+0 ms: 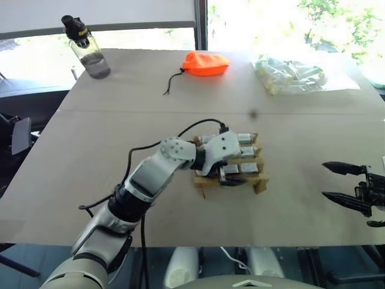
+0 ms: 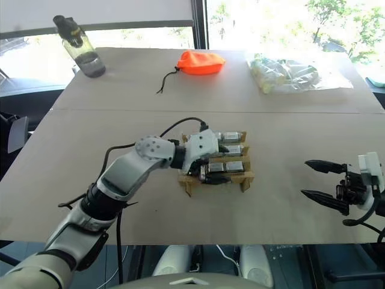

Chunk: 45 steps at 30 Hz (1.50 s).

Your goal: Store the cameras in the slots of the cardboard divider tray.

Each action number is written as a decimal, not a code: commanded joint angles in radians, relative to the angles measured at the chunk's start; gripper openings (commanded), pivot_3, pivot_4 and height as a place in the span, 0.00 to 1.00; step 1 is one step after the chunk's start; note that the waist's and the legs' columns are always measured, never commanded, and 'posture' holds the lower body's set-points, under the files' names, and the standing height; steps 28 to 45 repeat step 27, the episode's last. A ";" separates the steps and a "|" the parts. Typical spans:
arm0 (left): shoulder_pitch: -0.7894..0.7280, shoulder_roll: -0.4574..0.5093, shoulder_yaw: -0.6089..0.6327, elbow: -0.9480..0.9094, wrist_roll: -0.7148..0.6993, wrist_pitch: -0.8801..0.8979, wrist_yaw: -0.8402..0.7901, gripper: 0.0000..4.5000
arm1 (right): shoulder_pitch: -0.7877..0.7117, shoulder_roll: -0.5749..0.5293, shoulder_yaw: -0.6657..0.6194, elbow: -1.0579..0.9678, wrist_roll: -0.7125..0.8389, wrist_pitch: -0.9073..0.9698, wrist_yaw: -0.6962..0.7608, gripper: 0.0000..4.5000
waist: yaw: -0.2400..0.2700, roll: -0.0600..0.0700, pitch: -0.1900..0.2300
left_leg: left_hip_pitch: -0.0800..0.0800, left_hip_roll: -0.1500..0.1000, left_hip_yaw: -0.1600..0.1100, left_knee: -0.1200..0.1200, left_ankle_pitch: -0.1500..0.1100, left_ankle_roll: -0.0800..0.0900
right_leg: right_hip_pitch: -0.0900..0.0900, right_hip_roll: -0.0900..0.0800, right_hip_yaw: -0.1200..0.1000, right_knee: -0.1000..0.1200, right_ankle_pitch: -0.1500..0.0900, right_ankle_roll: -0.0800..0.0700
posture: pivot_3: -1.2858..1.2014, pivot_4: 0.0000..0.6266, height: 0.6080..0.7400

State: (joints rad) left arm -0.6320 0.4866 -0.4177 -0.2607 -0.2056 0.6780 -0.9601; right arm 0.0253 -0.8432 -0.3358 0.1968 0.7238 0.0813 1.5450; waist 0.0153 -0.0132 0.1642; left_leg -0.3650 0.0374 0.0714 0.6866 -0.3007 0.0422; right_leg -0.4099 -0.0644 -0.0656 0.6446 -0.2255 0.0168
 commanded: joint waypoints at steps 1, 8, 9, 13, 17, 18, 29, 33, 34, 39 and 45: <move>0.010 -0.037 0.142 -0.025 -0.061 -0.082 0.043 0.99 | -0.016 -0.007 -0.036 -0.001 0.008 -0.009 0.047 1.00 | -0.001 0.000 0.000 | 0.000 0.000 0.000 0.000 0.000 0.000 | 0.000 0.000 0.000 0.000 0.000 0.000 | 0.52 0.24 0.89; 0.203 0.062 0.364 -0.064 -0.199 -0.131 -0.024 0.99 | -0.044 -0.023 -0.013 0.045 -0.005 -0.022 0.069 1.00 | -0.006 0.000 0.000 | 0.001 0.001 0.001 -0.001 0.000 0.000 | 0.000 0.000 0.000 0.000 0.000 0.000 | 0.52 0.24 0.89; 0.245 0.082 0.389 -0.073 -0.209 -0.134 -0.025 0.99 | -0.044 -0.027 -0.009 0.052 -0.006 -0.027 0.069 1.00 | -0.005 0.000 0.000 | 0.001 0.001 0.001 -0.001 0.000 0.000 | 0.000 0.000 0.000 0.000 0.000 0.000 | 0.52 0.24 0.89; 0.475 0.158 0.499 -0.066 -0.196 -0.228 -0.039 0.99 | -0.040 -0.038 0.017 0.094 -0.009 -0.066 0.069 1.00 | -0.001 0.000 0.000 | 0.000 0.001 0.001 -0.001 0.000 0.000 | 0.000 -0.002 0.000 0.000 0.000 0.000 | 0.52 0.24 0.89; 0.669 0.180 0.572 -0.061 -0.187 -0.324 -0.037 0.99 | -0.046 -0.027 0.025 0.158 -0.016 -0.093 0.069 1.00 | 0.001 0.000 0.000 | 0.000 0.000 0.001 -0.001 0.000 0.000 | 0.000 -0.006 -0.001 -0.001 0.000 0.000 | 0.52 0.24 0.89; 0.716 0.178 0.585 -0.049 -0.175 -0.372 -0.039 0.99 | -0.045 -0.027 0.032 0.178 -0.019 -0.109 0.069 1.00 | 0.002 0.000 0.000 | 0.000 0.000 0.001 -0.001 -0.001 0.001 | 0.000 -0.006 -0.001 -0.001 0.000 0.000 | 0.52 0.24 0.89; 0.884 0.123 0.610 0.040 -0.117 -0.599 0.007 0.99 | -0.077 0.033 0.032 0.293 -0.069 -0.223 0.064 1.00 | 0.000 0.000 0.000 | 0.001 0.001 0.001 -0.001 -0.004 0.006 | 0.000 -0.007 -0.001 -0.002 -0.002 -0.004 | 0.52 0.24 0.89; 0.884 0.123 0.610 0.040 -0.117 -0.599 0.007 0.99 | -0.077 0.033 0.032 0.293 -0.069 -0.223 0.064 1.00 | 0.000 0.000 0.000 | 0.001 0.001 0.001 -0.001 -0.004 0.006 | 0.000 -0.007 -0.001 -0.002 -0.002 -0.004 | 0.52 0.24 0.89; 0.884 0.123 0.610 0.040 -0.117 -0.599 0.007 0.99 | -0.077 0.033 0.032 0.293 -0.069 -0.223 0.064 1.00 | 0.000 0.000 0.000 | 0.001 0.001 0.001 -0.001 -0.004 0.006 | 0.000 -0.007 -0.001 -0.002 -0.002 -0.004 | 0.52 0.24 0.89; 0.884 0.123 0.610 0.040 -0.117 -0.599 0.007 0.99 | -0.077 0.033 0.032 0.293 -0.069 -0.223 0.064 1.00 | 0.000 0.000 0.000 | 0.001 0.001 0.001 -0.001 -0.004 0.006 | 0.000 -0.007 -0.001 -0.002 -0.002 -0.004 | 0.52 0.24 0.89; 0.884 0.123 0.610 0.040 -0.117 -0.599 0.007 0.99 | -0.077 0.033 0.032 0.293 -0.069 -0.223 0.064 1.00 | 0.000 0.000 0.000 | 0.001 0.001 0.001 -0.001 -0.004 0.006 | 0.000 -0.007 -0.001 -0.002 -0.002 -0.004 | 0.52 0.24 0.89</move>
